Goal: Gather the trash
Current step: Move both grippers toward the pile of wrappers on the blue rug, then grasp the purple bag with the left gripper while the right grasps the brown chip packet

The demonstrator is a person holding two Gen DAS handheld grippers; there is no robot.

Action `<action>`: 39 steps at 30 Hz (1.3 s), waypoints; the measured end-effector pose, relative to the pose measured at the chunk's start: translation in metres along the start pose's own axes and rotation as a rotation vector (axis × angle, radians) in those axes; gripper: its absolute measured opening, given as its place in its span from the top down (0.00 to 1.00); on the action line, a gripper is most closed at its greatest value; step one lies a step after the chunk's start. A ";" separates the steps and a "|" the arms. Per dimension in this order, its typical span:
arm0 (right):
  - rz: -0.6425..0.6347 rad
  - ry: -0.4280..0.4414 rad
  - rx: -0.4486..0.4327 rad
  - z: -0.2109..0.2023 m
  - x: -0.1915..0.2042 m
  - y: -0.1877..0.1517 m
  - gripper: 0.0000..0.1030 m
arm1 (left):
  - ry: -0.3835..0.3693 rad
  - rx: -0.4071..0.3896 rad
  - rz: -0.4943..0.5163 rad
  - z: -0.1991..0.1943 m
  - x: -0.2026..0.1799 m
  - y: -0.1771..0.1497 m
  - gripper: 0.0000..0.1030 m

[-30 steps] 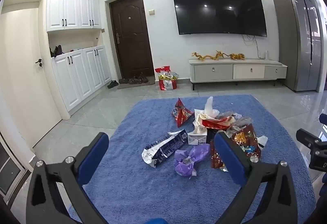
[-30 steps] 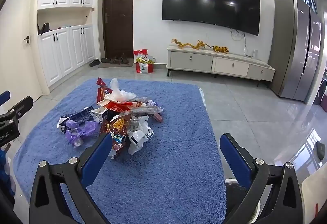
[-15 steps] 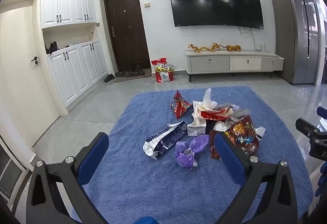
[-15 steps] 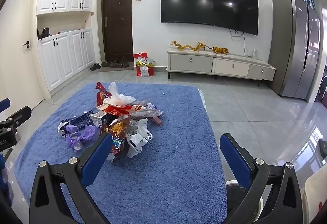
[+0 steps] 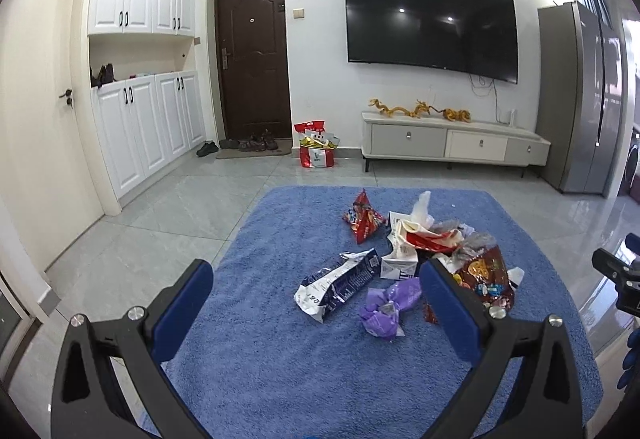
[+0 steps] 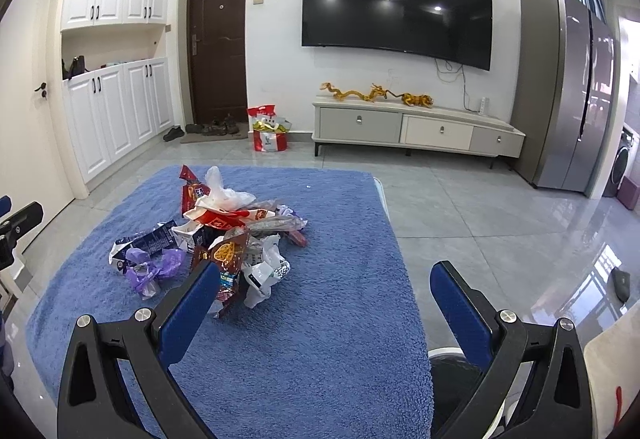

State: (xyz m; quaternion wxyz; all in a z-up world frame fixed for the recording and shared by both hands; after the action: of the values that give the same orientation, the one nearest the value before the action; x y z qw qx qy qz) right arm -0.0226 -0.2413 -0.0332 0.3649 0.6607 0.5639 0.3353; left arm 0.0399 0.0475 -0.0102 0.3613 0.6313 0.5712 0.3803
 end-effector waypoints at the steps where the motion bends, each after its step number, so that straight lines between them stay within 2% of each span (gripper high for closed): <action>1: 0.002 -0.004 0.001 -0.001 0.001 0.001 0.00 | 0.002 -0.003 -0.005 -0.001 0.005 0.001 0.00; 7: 0.024 -0.011 -0.005 -0.001 0.004 0.007 0.00 | 0.062 -0.060 -0.009 -0.003 0.017 0.003 0.00; 10: 0.028 -0.008 -0.011 0.000 0.006 0.009 0.00 | 0.063 -0.059 -0.009 0.001 0.019 0.004 0.00; 21: 0.064 0.025 -0.046 0.000 -0.001 0.005 0.00 | 0.012 0.035 0.031 0.011 0.009 0.003 0.00; 31: 0.037 0.156 0.001 0.006 0.000 -0.005 0.00 | 0.025 0.101 0.008 0.014 -0.013 -0.004 0.00; 37: 0.052 0.257 0.060 0.019 -0.003 -0.020 0.01 | 0.022 0.202 -0.011 0.027 -0.016 -0.019 0.00; 39: 0.055 0.281 0.084 0.026 -0.002 -0.025 0.05 | 0.020 0.235 -0.006 0.035 -0.015 -0.025 0.00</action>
State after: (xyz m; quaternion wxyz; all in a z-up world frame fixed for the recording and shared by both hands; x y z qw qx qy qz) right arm -0.0127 -0.2434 -0.0680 0.2451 0.6371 0.6048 0.4103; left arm 0.0590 0.0341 -0.0487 0.2800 0.6637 0.6176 0.3158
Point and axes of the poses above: each gripper's, at about its wrist camera, not at the fingertips, and z roughly the way its jaws point, x to its left, y to its top, the point moved 2 cm from there along z, roughly the way its jaws point, and after that the axes turned 5 degrees about y, right-handed, at the moved point
